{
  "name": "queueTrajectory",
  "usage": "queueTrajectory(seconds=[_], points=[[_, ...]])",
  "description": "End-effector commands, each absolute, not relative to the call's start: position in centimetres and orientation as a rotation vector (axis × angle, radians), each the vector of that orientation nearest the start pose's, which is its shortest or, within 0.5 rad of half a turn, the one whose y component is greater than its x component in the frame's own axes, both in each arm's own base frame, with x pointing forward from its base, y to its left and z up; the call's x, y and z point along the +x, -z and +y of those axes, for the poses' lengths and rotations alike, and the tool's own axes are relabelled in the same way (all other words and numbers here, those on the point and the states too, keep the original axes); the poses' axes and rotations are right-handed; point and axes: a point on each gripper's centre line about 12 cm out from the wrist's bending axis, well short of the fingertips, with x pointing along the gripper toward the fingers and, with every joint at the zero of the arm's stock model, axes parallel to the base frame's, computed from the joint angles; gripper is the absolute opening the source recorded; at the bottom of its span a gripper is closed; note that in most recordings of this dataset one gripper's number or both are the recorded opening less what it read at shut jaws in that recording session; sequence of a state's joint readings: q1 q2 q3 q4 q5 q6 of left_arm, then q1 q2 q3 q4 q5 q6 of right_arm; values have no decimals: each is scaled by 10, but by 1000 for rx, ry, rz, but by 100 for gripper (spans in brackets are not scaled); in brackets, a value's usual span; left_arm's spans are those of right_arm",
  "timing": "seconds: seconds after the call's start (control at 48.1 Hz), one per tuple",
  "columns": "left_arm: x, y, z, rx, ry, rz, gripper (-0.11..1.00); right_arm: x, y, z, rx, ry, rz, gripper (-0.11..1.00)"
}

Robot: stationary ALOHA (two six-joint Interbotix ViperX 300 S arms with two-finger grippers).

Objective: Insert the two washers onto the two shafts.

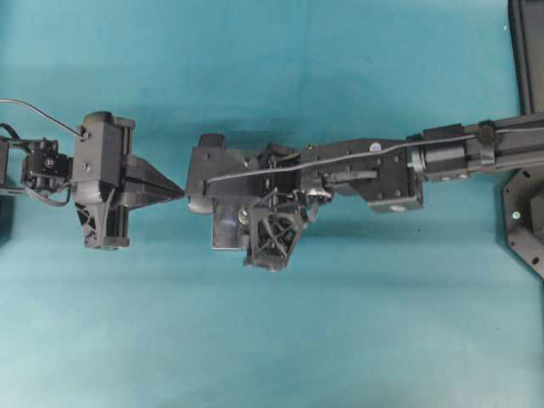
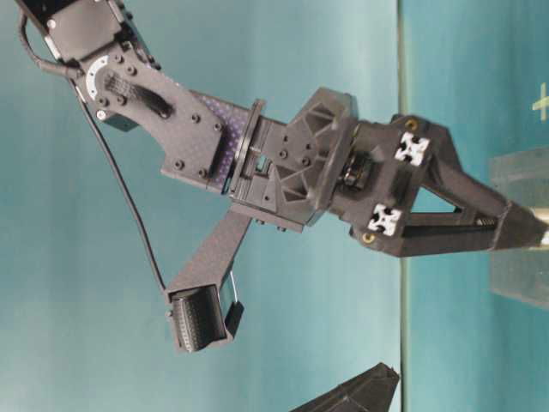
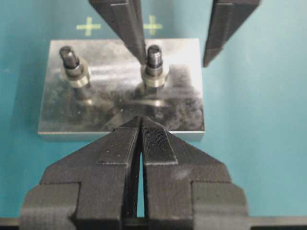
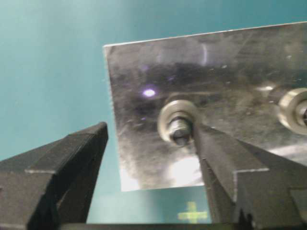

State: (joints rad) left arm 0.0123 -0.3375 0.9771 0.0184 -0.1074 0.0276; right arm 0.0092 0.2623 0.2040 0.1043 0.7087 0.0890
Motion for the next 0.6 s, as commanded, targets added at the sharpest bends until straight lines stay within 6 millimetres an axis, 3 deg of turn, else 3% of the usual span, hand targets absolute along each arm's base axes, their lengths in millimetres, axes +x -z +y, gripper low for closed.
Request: queueTrajectory(seconds=[0.0,0.27,0.582], points=[[301,-200,3,46,4,499,0,454,-184,-1,184,44,1106,72],[301,-200,3,46,3,499,0,448,-193,9,167,22,1120,68],[300,-199,3,44,3,502,0,423,-249,4,143,11,992,68]])
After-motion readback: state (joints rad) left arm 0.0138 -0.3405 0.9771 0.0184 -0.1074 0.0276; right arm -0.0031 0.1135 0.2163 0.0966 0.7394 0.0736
